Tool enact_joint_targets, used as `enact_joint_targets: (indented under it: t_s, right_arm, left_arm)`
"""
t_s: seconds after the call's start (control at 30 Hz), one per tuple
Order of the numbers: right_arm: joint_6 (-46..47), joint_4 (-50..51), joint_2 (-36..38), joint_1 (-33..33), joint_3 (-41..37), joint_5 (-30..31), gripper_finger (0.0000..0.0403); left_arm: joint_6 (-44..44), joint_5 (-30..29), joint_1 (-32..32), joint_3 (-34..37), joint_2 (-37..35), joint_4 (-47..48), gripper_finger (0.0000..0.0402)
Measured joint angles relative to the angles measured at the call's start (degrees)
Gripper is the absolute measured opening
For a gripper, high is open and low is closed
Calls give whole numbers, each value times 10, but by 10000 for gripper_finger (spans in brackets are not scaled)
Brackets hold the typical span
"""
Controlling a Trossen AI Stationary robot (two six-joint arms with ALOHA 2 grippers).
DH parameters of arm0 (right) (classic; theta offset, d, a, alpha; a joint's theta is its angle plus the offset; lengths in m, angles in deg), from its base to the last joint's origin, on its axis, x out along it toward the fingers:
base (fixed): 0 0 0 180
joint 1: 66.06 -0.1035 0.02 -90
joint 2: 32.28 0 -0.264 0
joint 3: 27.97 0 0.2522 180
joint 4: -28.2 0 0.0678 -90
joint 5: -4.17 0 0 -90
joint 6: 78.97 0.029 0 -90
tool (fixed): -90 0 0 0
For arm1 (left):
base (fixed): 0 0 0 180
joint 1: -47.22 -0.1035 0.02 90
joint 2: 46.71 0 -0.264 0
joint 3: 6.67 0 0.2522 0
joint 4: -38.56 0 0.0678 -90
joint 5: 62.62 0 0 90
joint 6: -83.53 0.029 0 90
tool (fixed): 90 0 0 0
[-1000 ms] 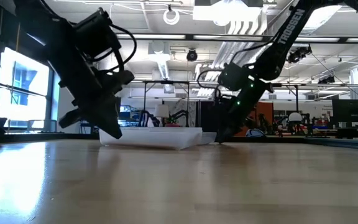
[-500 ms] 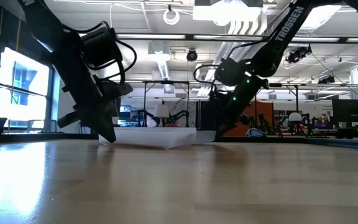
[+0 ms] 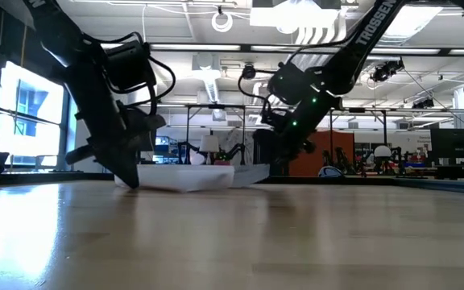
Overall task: Pick & place school supplies into a supply box
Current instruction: Close the supply box
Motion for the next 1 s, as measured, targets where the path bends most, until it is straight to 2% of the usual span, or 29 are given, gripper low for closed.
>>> enact_joint_targets:
  t_s: [0.23,0.47,0.6,0.8,1.0]
  right_arm:
    - [15,-11,1,-32,0,48,0]
    - [12,-13,16,-70,0,118,0]
    - [0,-18,49,-95,0,146,0]
    - [3,-30,94,-137,2,137,0]
    - [31,-69,98,-193,3,105,1]
  left_arm:
    - [7,-14,0,0,0,8,38]
    - [15,-20,0,0,0,7,14]
    - [15,-26,0,0,1,6,28]
    - [15,-33,0,1,2,5,54]
    - [15,-59,-1,1,2,-5,31]
